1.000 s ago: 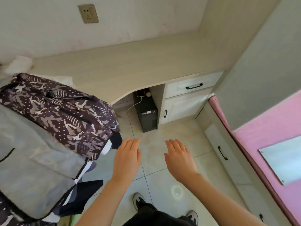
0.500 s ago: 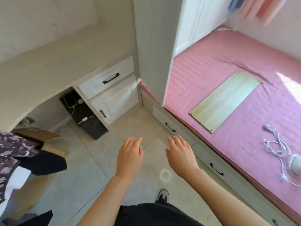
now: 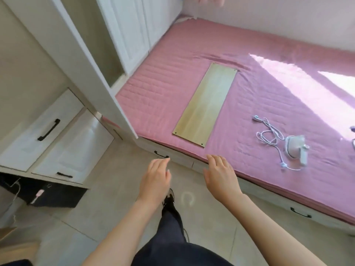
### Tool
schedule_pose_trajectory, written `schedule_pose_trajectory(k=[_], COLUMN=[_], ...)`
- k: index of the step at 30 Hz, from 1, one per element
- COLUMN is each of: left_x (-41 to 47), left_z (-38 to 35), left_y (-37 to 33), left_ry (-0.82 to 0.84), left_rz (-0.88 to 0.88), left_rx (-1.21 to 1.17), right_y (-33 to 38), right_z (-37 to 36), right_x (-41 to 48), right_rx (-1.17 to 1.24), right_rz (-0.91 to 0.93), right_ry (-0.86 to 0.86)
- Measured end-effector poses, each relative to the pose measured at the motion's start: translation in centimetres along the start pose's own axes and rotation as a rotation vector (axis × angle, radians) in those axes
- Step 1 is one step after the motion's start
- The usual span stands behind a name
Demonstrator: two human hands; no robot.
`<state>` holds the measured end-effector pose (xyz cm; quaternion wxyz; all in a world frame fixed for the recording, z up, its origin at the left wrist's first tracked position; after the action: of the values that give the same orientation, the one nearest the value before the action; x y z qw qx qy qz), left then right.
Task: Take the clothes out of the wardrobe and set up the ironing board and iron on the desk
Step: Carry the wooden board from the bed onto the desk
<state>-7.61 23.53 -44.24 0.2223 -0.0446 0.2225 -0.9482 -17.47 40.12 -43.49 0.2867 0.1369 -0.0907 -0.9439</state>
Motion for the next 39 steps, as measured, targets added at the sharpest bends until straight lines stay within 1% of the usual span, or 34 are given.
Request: schedule_pose_trajectory(k=[4, 8, 15, 18, 21, 26, 31, 36, 39], left_x=[5.3, 11.2, 22.8, 27.3, 31.2, 36.0, 39.3, 41.1, 41.9], left_z=[-1.8, -3.5, -6.7, -9.3, -12.4, -18.5, -25.7, -31.8, -34.8], left_y=[-1.4, -1.7, 0.0, 1.1, 2.3, 4.8, 7.7, 10.9, 13.0], left_ry=[0.037, 0.106, 0.245, 0.311, 0.371, 0.445, 0.502, 0.549, 0.549], left_rz=[-0.038, -0.038, -0.004, 0.012, 0.064, 0.210, 0.330, 0.423, 0.484], left_rx=[-0.036, -0.032, -0.019, -0.003, -0.031, -0.084, -0.190, -0.217, -0.224], right_y=[-3.3, -6.1, -10.2, -12.3, -14.5, -18.0, -22.0, -24.7, -25.5], right_z=[0.4, 0.5, -0.1, -0.7, -2.0, -6.7, -14.2, -21.1, -24.5], right_x=[3.1, 7.3, 17.0, 21.2, 24.8, 30.0, 34.3, 36.7, 37.6], right_rx=[0.010, 0.008, 0.058, 0.066, 0.124, 0.273, 0.455, 0.595, 0.734], right_rz=[-0.084, -0.161, -0.252, -0.273, -0.316, -0.419, -0.525, -0.650, -0.760], right_ry=[-0.003, 0.014, 0.104, 0.137, 0.162, 0.221, 0.302, 0.360, 0.384])
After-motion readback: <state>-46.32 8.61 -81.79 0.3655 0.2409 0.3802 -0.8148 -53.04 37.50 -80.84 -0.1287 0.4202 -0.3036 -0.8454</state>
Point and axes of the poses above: each hand's wrist, its own x-axis towards the middle knuckle, its own z-axis out of the back of the hand, y = z × x, the point moved 9 cm from there along x, towards the middle knuckle, and after that the axes turned 5 degrees about x, right-handed, at the moved point
